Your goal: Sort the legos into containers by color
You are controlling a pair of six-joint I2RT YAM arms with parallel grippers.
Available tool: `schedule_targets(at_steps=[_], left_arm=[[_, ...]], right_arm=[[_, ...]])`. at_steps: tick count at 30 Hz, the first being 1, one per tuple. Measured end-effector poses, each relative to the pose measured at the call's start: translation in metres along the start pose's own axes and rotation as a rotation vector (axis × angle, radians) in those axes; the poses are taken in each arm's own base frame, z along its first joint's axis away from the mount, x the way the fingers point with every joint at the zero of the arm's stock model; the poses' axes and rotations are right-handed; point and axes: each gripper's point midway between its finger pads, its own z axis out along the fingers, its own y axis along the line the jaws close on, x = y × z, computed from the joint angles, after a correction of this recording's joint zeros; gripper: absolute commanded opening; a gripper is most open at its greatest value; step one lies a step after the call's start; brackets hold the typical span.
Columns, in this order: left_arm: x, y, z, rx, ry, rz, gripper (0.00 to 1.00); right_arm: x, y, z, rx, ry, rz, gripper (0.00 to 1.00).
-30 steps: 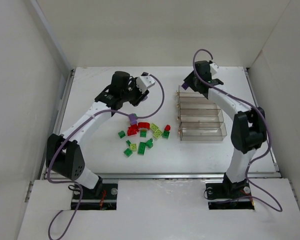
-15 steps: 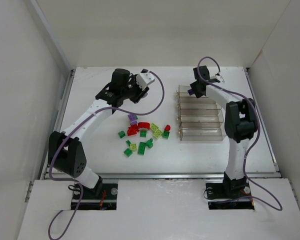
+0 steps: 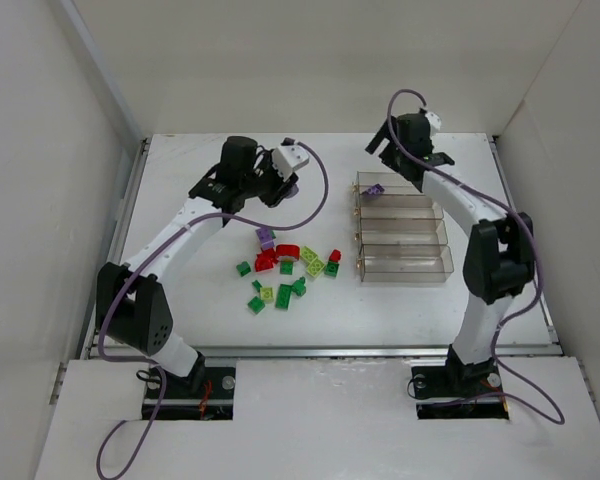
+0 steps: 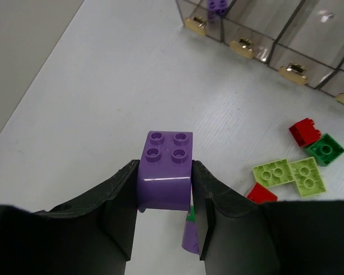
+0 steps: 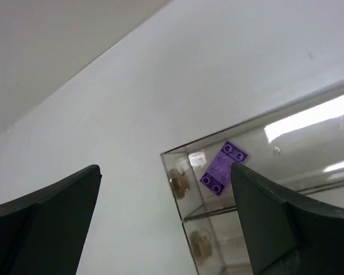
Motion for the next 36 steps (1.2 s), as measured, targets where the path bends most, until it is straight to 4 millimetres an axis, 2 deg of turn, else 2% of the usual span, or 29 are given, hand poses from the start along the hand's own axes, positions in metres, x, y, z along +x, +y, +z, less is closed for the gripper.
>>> schedule_targets(at_steps=[3, 6, 9, 12, 14, 19, 22, 27, 33, 36], left_arm=[[-0.007, -0.004, -0.005, 0.083, -0.048, -0.009, 0.00], [-0.017, -0.006, -0.017, 0.190, -0.131, 0.006, 0.00], [-0.029, -0.013, -0.032, 0.308, -0.222, 0.038, 0.00], [-0.046, -0.026, -0.045, 0.418, -0.309, 0.073, 0.00], [-0.055, -0.035, -0.051, 0.472, -0.352, 0.099, 0.00], [-0.060, -0.056, -0.057, 0.560, -0.389, 0.142, 0.00], [-0.059, -0.063, -0.058, 0.583, -0.389, 0.152, 0.00], [-0.057, -0.065, -0.058, 0.587, -0.388, 0.167, 0.00], [-0.056, -0.063, -0.057, 0.579, -0.387, 0.182, 0.00], [-0.056, -0.062, -0.056, 0.571, -0.384, 0.188, 0.00]], right_arm=[[-0.007, 0.042, -0.048, -0.290, 0.018, -0.277, 1.00], [0.006, 0.074, -0.109, -0.606, -0.003, -0.629, 1.00], [0.047, 0.097, -0.163, -0.904, -0.043, -0.947, 1.00], [0.094, 0.110, -0.195, -1.138, -0.051, -1.143, 1.00], [0.118, 0.114, -0.203, -1.223, -0.030, -1.196, 1.00], [0.140, 0.124, -0.209, -1.339, -0.027, -1.251, 0.93], [0.144, 0.130, -0.208, -1.373, -0.032, -1.260, 0.90], [0.144, 0.139, -0.218, -1.427, -0.049, -1.261, 0.72], [0.143, 0.148, -0.231, -1.486, -0.055, -1.241, 0.59], [0.144, 0.148, -0.235, -1.503, -0.044, -1.226, 0.41]])
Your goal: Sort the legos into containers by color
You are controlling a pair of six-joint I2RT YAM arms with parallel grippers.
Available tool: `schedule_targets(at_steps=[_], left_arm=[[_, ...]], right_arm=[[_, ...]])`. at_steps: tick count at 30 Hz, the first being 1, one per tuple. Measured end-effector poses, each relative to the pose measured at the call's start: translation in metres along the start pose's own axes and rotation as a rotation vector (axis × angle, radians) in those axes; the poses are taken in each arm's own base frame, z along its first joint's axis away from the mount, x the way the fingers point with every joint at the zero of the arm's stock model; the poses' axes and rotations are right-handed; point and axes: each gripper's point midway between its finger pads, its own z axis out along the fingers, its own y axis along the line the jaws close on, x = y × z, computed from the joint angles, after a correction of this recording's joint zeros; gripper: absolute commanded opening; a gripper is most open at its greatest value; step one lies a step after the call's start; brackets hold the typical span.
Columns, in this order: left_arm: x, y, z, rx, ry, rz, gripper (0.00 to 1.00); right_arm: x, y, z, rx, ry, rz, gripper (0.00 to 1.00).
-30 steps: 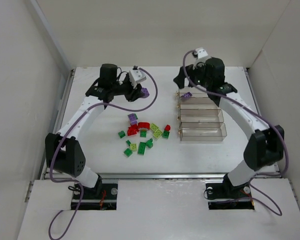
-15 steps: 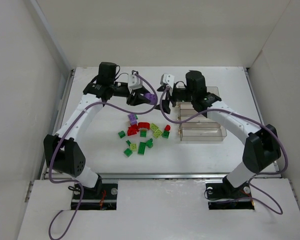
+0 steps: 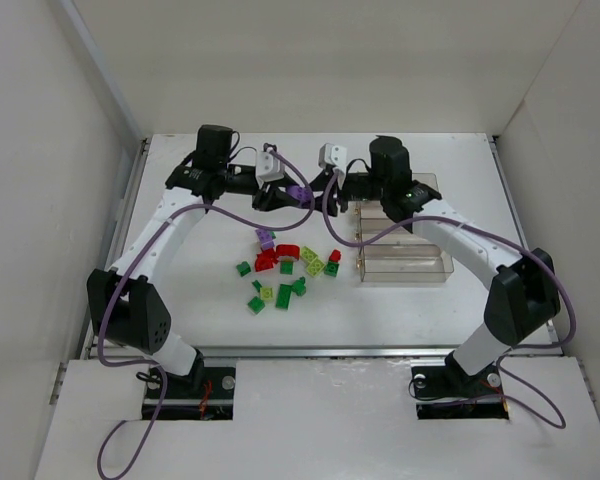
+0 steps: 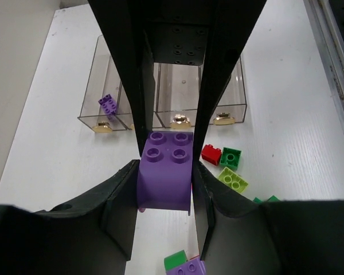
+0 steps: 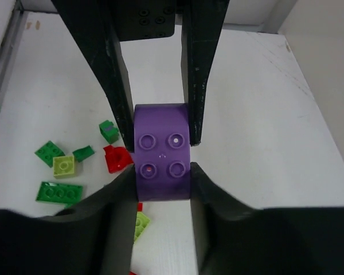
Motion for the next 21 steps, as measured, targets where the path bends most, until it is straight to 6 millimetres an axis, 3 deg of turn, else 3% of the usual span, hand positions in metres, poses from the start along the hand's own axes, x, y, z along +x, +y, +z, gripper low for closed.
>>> schedule_targets(at_steps=[1, 2, 3, 4, 5, 6, 10, 13, 17, 21], left_arm=[[0.000, 0.001, 0.000, -0.002, 0.000, 0.005, 0.00], [-0.001, 0.001, 0.000, -0.003, 0.000, 0.007, 0.04], [-0.001, 0.000, 0.000, -0.001, -0.001, 0.005, 0.19], [-0.002, 0.001, 0.000, -0.004, -0.001, 0.008, 0.42], [-0.002, 0.001, 0.000, -0.008, 0.000, 0.008, 0.78], [-0.003, 0.002, -0.001, -0.014, 0.002, 0.014, 1.00], [0.002, 0.009, -0.003, -0.064, 0.036, -0.018, 1.00], [0.009, 0.023, -0.008, -0.175, 0.081, -0.026, 1.00], [0.034, 0.043, -0.029, -0.438, 0.194, -0.055, 1.00], [0.055, 0.065, -0.050, -0.659, 0.301, -0.058, 1.00]], right_arm=[[-0.001, 0.001, 0.000, -0.006, -0.003, 0.008, 0.27], [-0.001, 0.001, 0.000, -0.006, -0.004, 0.012, 0.05], [-0.002, 0.002, 0.000, -0.011, -0.007, 0.019, 0.00], [-0.003, 0.002, 0.000, -0.010, -0.007, 0.024, 0.00], [-0.003, 0.002, 0.000, -0.004, -0.006, 0.037, 0.00], [-0.003, 0.000, 0.000, 0.005, -0.004, 0.050, 0.00], [-0.001, -0.018, -0.001, 0.085, -0.003, 0.171, 0.00], [0.014, -0.054, -0.015, 0.233, -0.006, 0.353, 0.00], [0.065, -0.131, -0.068, 0.704, -0.019, 0.727, 0.00], [0.118, -0.170, -0.128, 1.153, -0.061, 1.029, 0.00]])
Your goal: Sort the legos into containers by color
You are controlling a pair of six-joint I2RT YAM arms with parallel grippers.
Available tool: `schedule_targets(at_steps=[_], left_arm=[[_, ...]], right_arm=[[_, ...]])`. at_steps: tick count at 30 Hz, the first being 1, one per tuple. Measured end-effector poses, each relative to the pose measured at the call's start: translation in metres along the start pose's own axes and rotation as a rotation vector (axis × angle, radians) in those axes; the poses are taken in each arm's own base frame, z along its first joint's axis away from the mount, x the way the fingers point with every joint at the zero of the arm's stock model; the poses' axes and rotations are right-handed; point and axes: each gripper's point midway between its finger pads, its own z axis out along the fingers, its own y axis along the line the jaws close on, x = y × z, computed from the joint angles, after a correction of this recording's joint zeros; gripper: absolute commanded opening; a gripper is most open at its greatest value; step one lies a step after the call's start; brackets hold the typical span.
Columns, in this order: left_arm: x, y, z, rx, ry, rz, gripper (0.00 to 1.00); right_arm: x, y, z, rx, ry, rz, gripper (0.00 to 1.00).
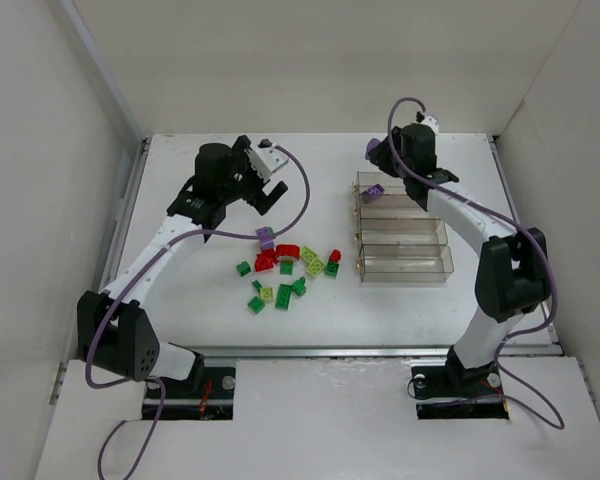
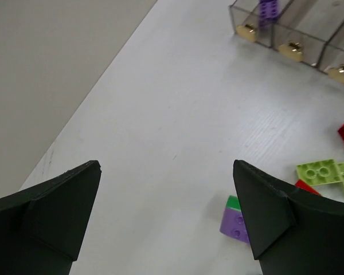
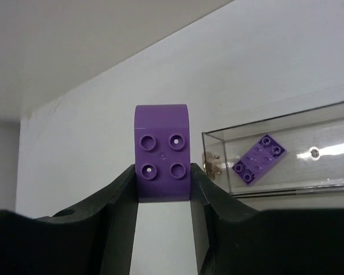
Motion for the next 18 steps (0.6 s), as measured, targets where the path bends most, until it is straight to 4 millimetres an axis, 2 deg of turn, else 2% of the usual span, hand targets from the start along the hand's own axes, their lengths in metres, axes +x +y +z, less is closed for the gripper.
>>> schedule_targets(at_steps=[1, 5, 11, 14, 15, 18], left_arm=[[0.004, 0.005, 0.000, -0.037, 0.021, -0.004, 1.00], [0.014, 0.019, -0.004, -0.127, 0.073, -0.020, 1.00], [0.022, 0.023, -0.005, -0.170, 0.098, -0.052, 1.00], [0.029, 0.021, -0.004, -0.169, 0.110, -0.065, 1.00], [0.030, 0.020, -0.004, -0.169, 0.112, -0.068, 1.00], [0.032, 0.021, -0.004, -0.176, 0.116, -0.070, 1.00]], right_arm=[[-0.001, -0.012, 0.002, 0.080, -0.017, 0.070, 0.00], [-0.001, -0.033, 0.014, 0.234, -0.065, 0.268, 0.00], [0.018, -0.074, 0.024, 0.421, -0.066, 0.515, 0.00], [0.031, -0.098, 0.033, 0.496, -0.056, 0.580, 0.12], [0.035, -0.105, 0.034, 0.520, -0.051, 0.593, 0.23], [0.045, -0.118, 0.035, 0.565, -0.039, 0.618, 0.35]])
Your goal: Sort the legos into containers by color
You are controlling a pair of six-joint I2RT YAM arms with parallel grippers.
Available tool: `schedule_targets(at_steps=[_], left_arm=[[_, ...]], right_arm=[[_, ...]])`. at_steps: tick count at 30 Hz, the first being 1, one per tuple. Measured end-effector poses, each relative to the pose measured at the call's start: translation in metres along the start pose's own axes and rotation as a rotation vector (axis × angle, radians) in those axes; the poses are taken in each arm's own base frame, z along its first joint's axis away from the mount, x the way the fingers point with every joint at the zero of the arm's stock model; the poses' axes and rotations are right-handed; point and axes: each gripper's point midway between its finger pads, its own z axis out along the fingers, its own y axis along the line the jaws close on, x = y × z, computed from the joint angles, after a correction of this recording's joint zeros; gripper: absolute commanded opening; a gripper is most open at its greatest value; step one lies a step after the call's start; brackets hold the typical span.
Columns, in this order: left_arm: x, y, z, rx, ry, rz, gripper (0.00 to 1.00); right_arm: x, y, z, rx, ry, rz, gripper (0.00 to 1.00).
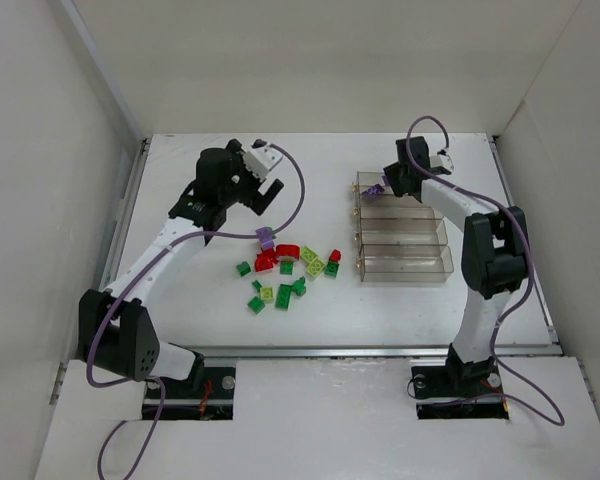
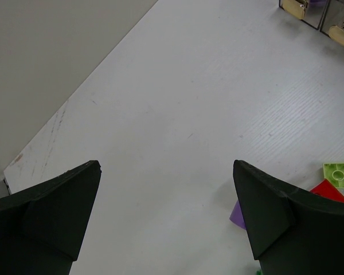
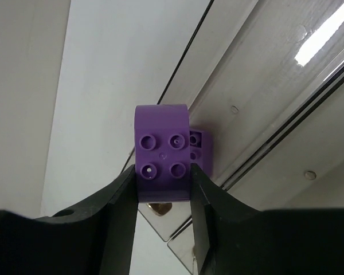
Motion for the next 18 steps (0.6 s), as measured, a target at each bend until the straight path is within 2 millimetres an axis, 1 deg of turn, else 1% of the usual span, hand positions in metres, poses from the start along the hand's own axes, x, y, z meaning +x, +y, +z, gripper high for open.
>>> schedule_targets(at_steps=[1, 3, 4, 5, 6, 9, 12, 15, 16, 18], left_arm=[[0.001, 0.000, 0.000, -0.002, 0.001, 0.000, 1.00], [0.002, -0.001, 0.001, 0.003, 0.000, 0.003, 1.00], [0.002, -0.002, 0.001, 0.010, -0.003, 0.009, 1.00], [0.001, -0.004, 0.001, 0.021, -0.006, 0.021, 1.00], [0.001, -0.006, 0.000, 0.034, -0.013, 0.032, 1.00], [0.005, -0.016, -0.002, 0.090, -0.011, 0.098, 1.00], [0.015, -0.025, -0.004, 0.150, 0.013, 0.164, 1.00], [0.030, -0.034, -0.005, 0.209, 0.057, 0.223, 0.91], [0.037, -0.037, -0.004, 0.232, 0.075, 0.252, 0.86], [0.052, -0.043, -0.002, 0.282, 0.114, 0.321, 0.86]], right_arm=[[0.000, -0.001, 0.000, 0.005, 0.001, 0.005, 0.47], [0.000, 0.000, 0.000, 0.001, 0.000, 0.020, 0.65], [-0.001, 0.001, 0.000, 0.000, -0.001, 0.026, 0.85], [-0.002, 0.001, 0.000, 0.001, -0.002, 0.029, 0.94], [-0.002, 0.000, 0.000, 0.002, -0.003, 0.025, 1.00], [-0.004, 0.002, -0.002, -0.006, -0.005, 0.011, 1.00], [-0.009, 0.008, -0.010, -0.027, -0.015, -0.016, 1.00], [-0.017, 0.019, -0.023, -0.072, -0.033, -0.084, 1.00], [-0.020, 0.025, -0.029, -0.095, -0.041, -0.119, 1.00], [-0.021, 0.037, -0.039, -0.145, -0.054, -0.256, 1.00]])
